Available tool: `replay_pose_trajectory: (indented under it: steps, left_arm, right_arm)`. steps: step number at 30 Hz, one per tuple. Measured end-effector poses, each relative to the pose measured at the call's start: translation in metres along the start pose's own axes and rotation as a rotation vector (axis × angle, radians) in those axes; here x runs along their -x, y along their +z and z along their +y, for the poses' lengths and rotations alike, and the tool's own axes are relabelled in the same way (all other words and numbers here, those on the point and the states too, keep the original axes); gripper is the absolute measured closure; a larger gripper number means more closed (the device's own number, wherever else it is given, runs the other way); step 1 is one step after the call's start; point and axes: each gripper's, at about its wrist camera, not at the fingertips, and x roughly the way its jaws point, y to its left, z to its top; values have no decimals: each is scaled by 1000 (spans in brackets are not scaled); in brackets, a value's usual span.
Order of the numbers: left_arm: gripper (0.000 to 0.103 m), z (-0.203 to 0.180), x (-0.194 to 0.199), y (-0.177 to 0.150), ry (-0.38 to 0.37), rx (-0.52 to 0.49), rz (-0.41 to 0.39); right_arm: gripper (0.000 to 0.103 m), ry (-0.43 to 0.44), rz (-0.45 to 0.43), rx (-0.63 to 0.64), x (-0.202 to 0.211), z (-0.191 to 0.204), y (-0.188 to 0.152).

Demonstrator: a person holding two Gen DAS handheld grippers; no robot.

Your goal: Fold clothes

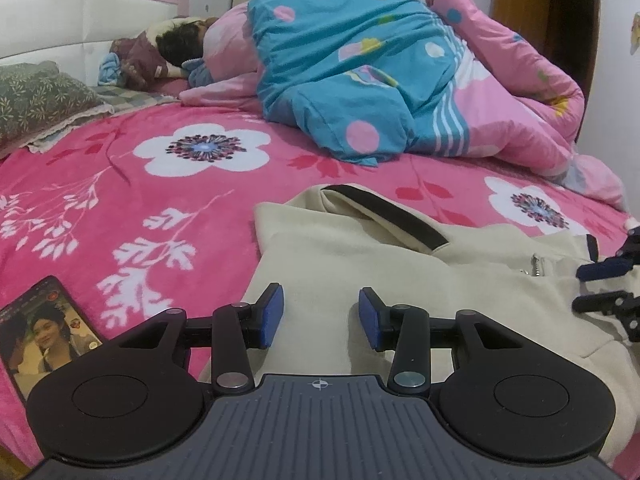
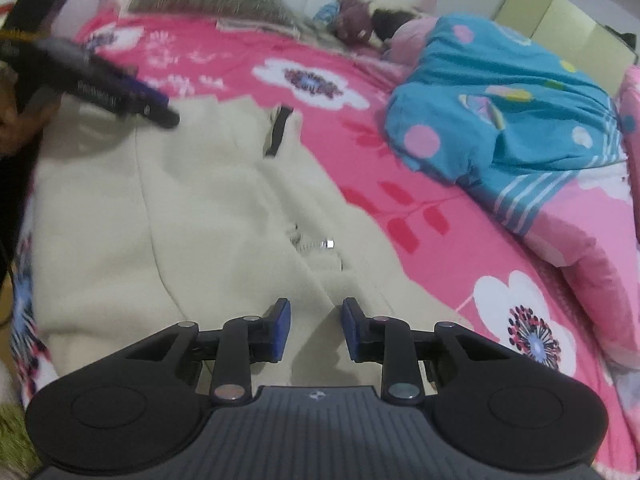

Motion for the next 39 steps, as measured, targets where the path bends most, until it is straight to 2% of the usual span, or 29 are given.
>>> replay_pose_trajectory:
  steps: [2,4,7,12,15,20,22,25,27,30,34,37,39]
  left_arm:
    - [62,0,0,-1,-2,0,-6]
    - [62,0,0,-2,-4,-1,-12]
    - [62,1,0,-2,-7,12,-17]
    - [62,4,0,5,-32,53,-22]
    - [62,1,0,9,-41,50,-39]
    - [62,-11,-7,8,-38,6,-43]
    - [62,-17,-11,5,-28,-31,-41]
    - [61,-23,-15,0,-1,-85,-35]
    - [61,-25,-16,-1,11,-105,-33]
    - [61,-24,-17,-1,12,-101,-30]
    - [60,-25,-17,-1,18,-108,-28]
    - [60,-25,-18,-1,22,-111,-25]
    - [60,-25,-19,0,26,-112,-21]
  right_arm:
    - [78,8,1,-16,-3,-1,-1]
    - [94,7,5,-20,-4,-1,-1]
    - [100,-32,-21,-23,0,1,-1]
    - [101,-132,-87,-56,12,2,2]
    - [101,-185,-97,-46,12,4,5]
    - [101,-234,-60,-46,-13,5,3]
    - [101,-233,-33,-52,-28,6,-1]
    - [100,-227,-43,-104,-33,2,-4]
    - [98,-214,-70,-179,-19,-10,-5]
    - [98,-304,-86,-311,14,-34,-14]
    - [96,-376,-84,-447,63,-64,-38]
    - [94,-367,-57,-454,80,-67,-50]
    - [92,-330,-45,-421,83,-61,-55]
